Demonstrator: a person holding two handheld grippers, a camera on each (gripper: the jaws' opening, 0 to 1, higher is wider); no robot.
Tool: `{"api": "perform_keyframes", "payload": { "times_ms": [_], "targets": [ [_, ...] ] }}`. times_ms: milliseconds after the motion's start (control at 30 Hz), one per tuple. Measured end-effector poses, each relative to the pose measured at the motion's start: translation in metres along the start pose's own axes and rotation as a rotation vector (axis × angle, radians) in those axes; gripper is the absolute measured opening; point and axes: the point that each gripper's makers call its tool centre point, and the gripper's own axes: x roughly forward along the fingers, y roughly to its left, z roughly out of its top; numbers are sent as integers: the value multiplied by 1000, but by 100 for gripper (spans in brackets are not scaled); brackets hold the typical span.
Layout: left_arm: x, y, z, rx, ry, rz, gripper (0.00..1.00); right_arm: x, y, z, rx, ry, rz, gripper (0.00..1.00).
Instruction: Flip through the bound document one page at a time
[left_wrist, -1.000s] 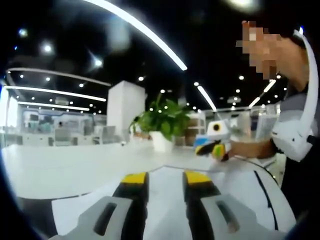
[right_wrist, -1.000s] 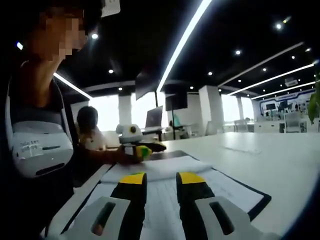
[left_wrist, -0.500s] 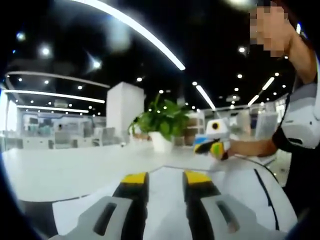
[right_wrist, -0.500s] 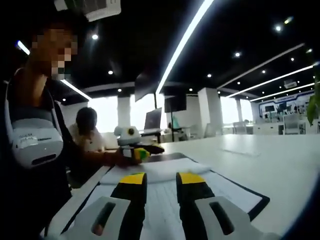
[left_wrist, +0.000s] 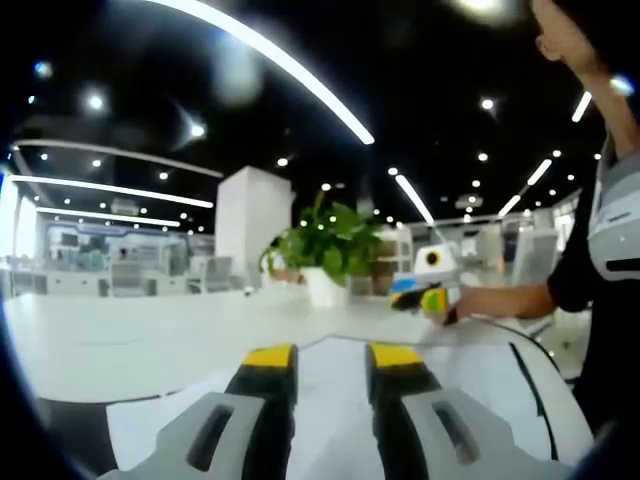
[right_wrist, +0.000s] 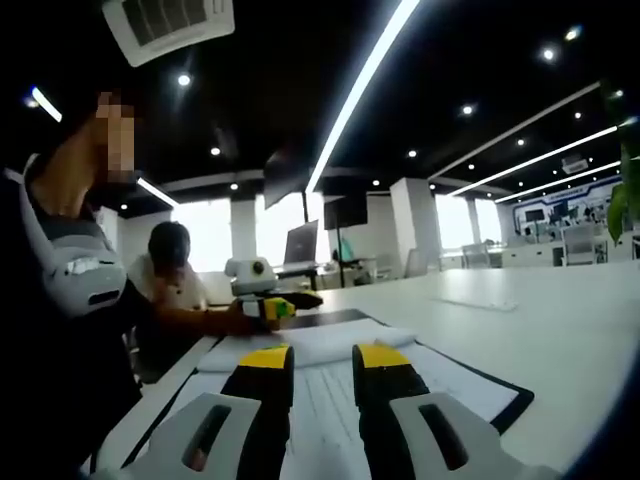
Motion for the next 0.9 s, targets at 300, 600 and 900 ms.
{"api": "perform_keyframes", "payload": {
  "times_ms": [300, 600, 900],
  "targets": [
    [2, 1, 0, -1, 3, 3, 28, -1, 8, 1, -6, -18, 43, 27],
    [3, 1, 2, -8, -1, 14, 28, 0, 9, 2, 2, -32, 49, 27],
    [4, -1, -1, -5, 1, 1, 28, 2, 6, -2, -2, -18, 44, 27]
  ]
}}
